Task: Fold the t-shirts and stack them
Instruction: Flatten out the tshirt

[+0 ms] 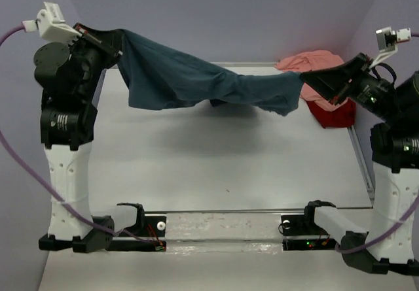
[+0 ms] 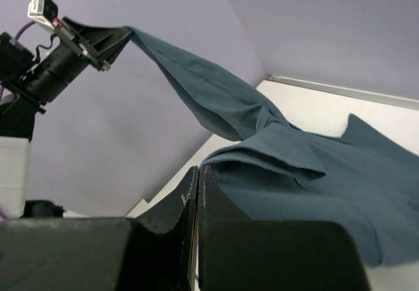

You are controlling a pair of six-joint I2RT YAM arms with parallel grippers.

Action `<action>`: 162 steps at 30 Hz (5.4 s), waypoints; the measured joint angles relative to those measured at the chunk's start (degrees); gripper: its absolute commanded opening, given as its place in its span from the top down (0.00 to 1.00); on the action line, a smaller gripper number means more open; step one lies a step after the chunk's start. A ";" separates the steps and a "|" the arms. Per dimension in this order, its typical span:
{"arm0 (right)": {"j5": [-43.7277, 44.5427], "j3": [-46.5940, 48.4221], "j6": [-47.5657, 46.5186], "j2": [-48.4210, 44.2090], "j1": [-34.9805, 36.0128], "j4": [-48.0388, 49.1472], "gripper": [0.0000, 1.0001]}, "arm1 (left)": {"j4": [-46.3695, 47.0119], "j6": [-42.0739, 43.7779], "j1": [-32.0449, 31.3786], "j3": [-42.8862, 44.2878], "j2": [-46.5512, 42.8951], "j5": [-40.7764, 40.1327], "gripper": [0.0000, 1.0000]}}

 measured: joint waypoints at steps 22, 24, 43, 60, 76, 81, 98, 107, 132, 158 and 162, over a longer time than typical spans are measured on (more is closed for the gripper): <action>5.88 26.71 -2.25 -12.20 0.02 -21.27 1.00 | -24.98 0.85 0.00 4.92 -21.44 -11.80 1.00; 9.53 30.53 -4.83 -11.19 0.07 -24.63 1.00 | -25.75 0.94 0.00 4.83 -21.24 -13.25 1.00; 33.99 1.88 -14.64 -12.61 0.09 -32.33 1.00 | -16.61 0.17 0.00 -23.12 -19.85 -11.80 1.00; 22.10 21.55 -11.87 23.91 -0.02 -13.22 1.00 | 5.27 -1.75 -0.96 11.23 30.97 0.52 1.00; 25.75 18.99 -7.10 9.25 0.04 3.13 1.00 | 22.32 -1.42 0.00 -2.32 -2.67 -20.50 1.00; 15.37 29.62 -3.02 22.99 -0.94 3.54 1.00 | 18.71 -2.86 1.40 6.86 13.53 -14.16 1.00; 22.16 40.37 -5.75 29.03 -4.15 -2.49 1.00 | 6.21 -6.67 3.87 28.50 37.31 2.89 1.00; 6.19 37.48 0.07 29.83 -4.48 1.14 1.00 | 7.30 -1.66 1.29 7.08 19.71 -4.61 1.00; -8.17 25.09 14.64 25.05 -9.05 13.57 1.00 | 2.01 2.75 2.05 13.57 13.64 -24.33 1.00; -8.09 41.53 21.51 48.48 -14.99 22.58 1.00 | 5.77 -2.32 2.86 17.79 22.21 -10.10 1.00; -11.19 23.12 22.49 31.76 -14.99 25.22 1.00 | 7.04 -2.45 3.54 7.21 8.83 -10.56 1.00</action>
